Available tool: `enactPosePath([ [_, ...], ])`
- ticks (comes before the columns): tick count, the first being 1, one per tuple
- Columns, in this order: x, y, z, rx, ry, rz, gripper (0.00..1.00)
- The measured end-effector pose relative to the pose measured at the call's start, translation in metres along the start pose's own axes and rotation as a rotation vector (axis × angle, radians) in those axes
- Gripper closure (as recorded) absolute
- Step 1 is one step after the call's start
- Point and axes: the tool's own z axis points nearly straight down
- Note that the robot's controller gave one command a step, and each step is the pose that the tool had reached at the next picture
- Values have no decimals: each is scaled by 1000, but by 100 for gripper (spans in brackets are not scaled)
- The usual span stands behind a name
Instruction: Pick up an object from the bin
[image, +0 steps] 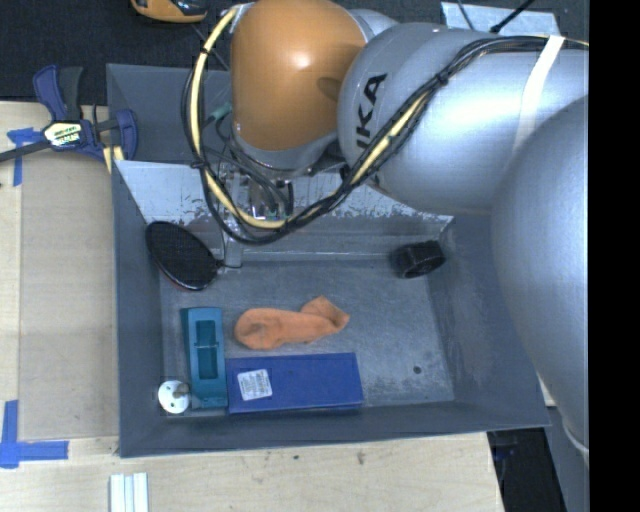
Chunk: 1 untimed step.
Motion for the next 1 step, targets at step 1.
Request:
enactPosePath([
  [1,-1,-1,-6,-2,-8,3,0],
])
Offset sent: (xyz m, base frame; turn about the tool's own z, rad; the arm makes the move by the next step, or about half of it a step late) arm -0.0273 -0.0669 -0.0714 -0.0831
